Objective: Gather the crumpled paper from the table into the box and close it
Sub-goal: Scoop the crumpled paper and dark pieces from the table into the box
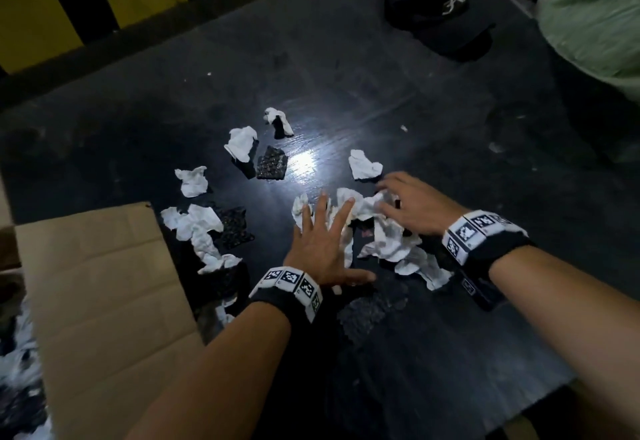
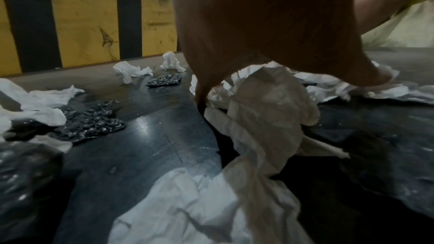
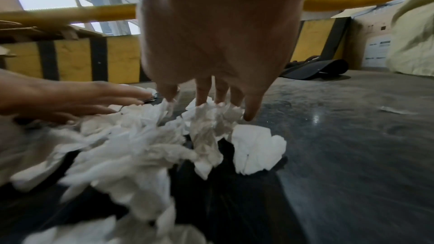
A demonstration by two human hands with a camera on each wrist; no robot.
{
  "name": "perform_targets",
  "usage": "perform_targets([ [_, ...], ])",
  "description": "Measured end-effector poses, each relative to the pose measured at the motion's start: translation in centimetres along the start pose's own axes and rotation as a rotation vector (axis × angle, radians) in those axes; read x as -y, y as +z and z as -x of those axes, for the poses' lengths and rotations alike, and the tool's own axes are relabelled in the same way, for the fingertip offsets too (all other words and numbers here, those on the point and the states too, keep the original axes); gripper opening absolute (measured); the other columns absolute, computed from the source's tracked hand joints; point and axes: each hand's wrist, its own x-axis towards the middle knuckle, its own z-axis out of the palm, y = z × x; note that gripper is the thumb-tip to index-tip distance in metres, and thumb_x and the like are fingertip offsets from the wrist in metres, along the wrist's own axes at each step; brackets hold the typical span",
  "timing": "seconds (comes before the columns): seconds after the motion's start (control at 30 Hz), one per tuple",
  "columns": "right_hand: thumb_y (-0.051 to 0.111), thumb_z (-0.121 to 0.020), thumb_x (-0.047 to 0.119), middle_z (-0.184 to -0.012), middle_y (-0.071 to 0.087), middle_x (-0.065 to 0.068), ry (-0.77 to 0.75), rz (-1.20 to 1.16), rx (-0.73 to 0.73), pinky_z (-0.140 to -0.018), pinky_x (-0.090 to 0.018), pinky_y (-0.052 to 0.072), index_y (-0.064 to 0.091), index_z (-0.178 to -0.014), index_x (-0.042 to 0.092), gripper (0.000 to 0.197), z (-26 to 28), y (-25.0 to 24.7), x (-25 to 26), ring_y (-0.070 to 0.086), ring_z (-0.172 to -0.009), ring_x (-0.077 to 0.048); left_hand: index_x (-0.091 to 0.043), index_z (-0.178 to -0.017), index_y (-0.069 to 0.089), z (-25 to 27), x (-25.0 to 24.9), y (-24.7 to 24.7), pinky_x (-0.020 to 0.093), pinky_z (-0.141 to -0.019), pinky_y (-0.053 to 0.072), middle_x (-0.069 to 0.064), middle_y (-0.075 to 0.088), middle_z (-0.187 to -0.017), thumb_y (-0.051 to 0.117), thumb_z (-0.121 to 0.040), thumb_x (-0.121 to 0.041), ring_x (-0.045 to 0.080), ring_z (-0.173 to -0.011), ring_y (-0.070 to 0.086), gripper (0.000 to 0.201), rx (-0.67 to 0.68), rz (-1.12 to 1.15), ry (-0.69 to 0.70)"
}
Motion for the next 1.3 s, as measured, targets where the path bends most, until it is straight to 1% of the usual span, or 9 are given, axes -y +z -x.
perform_targets([
  [0.17, 0.059, -0.049, 0.094, -0.166, -0.007, 0.003, -0.018, 0.080, 0.216, -0.117, -0.064, 0.016, -0.012, -0.150, 0.049, 0.132, 4.7, 1.9, 0.2, 0.001, -0.152, -0.031, -0.048, -0.147, -0.026, 2.5, -0.4, 1.2, 0.069, -0.113, 0.002, 0.000, -0.037, -0.158, 0.075, -0.033, -0.086, 0.044, -0.145, -0.027, 0.158, 0.082, -0.020, 0.069],
  [0.3, 0.062, -0.037, 0.095, -0.163, -0.025, 0.004, -0.043, 0.200, 0.167, -0.118, -0.065, 0.000, -0.028, -0.145, 0.051, 0.147, 7.0, 5.1, -0.8, -0.021, -0.149, -0.035, -0.043, -0.149, -0.028, 3.2, -0.7, 3.7, 0.068, -0.112, -0.003, 0.003, -0.040, -0.157, 0.079, -0.031, -0.083, 0.049, -0.142, -0.029, 0.164, 0.047, -0.156, 0.064],
  [0.4, 0.048, -0.049, 0.099, -0.165, -0.015, -0.003, -0.085, 0.297, 0.046, -0.119, -0.063, -0.001, -0.019, -0.150, 0.046, 0.133, 7.2, 7.9, -1.3, -0.018, -0.150, -0.036, -0.035, -0.153, -0.022, 3.2, -0.4, 5.0, 0.067, -0.112, -0.005, 0.005, -0.038, -0.158, 0.073, -0.044, -0.084, 0.047, -0.143, -0.029, 0.152, 0.035, -0.224, 0.053],
  [0.53, 0.042, -0.075, 0.080, -0.157, 0.025, -0.011, -0.114, 0.339, -0.076, -0.117, -0.060, 0.019, 0.017, -0.154, 0.039, 0.093, 6.8, 9.6, -1.1, 0.018, -0.146, -0.041, -0.031, -0.157, 0.012, 2.8, -0.1, 4.2, 0.060, -0.119, 0.011, 0.005, -0.007, -0.165, 0.069, -0.078, -0.062, 0.041, -0.149, -0.005, 0.103, -0.059, -0.118, 0.066],
  [0.6, 0.051, -0.079, 0.066, -0.145, 0.043, -0.008, -0.095, 0.360, -0.157, -0.102, -0.056, 0.040, 0.037, -0.147, 0.035, 0.076, 6.7, 9.8, -0.4, 0.040, -0.129, -0.038, -0.025, -0.150, 0.033, 2.4, -0.1, 4.1, 0.056, -0.117, 0.027, 0.010, 0.016, -0.160, 0.068, -0.088, -0.042, 0.038, -0.143, 0.018, 0.073, -0.165, -0.072, 0.096],
  [0.7, 0.065, -0.081, 0.044, -0.130, 0.049, -0.006, -0.082, 0.306, -0.242, -0.073, -0.045, 0.051, 0.049, -0.135, 0.026, 0.059, 6.3, 10.3, 1.4, 0.047, -0.103, -0.032, -0.013, -0.136, 0.046, 1.9, -0.5, 4.8, 0.050, -0.106, 0.042, 0.013, 0.034, -0.143, 0.061, -0.094, -0.022, 0.034, -0.124, 0.038, 0.045, -0.227, 0.002, 0.101],
  [0.87, 0.060, -0.088, 0.040, -0.131, 0.046, -0.004, 0.071, 0.041, -0.135, -0.081, -0.045, 0.049, 0.047, -0.135, 0.021, 0.053, 6.0, 10.0, 4.0, 0.056, -0.109, -0.032, -0.007, -0.131, 0.045, 1.1, -1.3, 4.7, 0.048, -0.100, 0.045, 0.018, 0.042, -0.132, 0.054, -0.094, -0.006, 0.039, -0.116, 0.048, 0.038, -0.234, 0.042, 0.046],
  [1.07, 0.060, -0.090, 0.036, -0.118, 0.053, -0.008, 0.049, -0.031, -0.251, -0.081, -0.048, 0.051, 0.053, -0.118, 0.013, 0.037, 7.5, 5.7, 8.1, 0.062, -0.098, -0.040, 0.000, -0.121, 0.048, 3.2, -1.8, -0.4, 0.046, -0.085, 0.046, 0.022, 0.049, -0.121, 0.055, -0.088, 0.001, 0.041, -0.103, 0.055, 0.034, -0.335, 0.019, 0.078],
  [1.3, 0.052, -0.095, 0.044, -0.112, 0.051, -0.005, -0.163, 0.010, -0.446, -0.075, -0.045, 0.053, 0.060, -0.118, 0.021, 0.034, 8.5, -1.9, 18.7, 0.063, -0.090, -0.034, 0.003, -0.111, 0.051, 11.8, -0.3, -12.5, 0.048, -0.087, 0.046, 0.024, 0.053, -0.116, 0.053, -0.091, -0.005, 0.039, -0.099, 0.056, 0.022, -0.565, 0.041, 0.156],
])
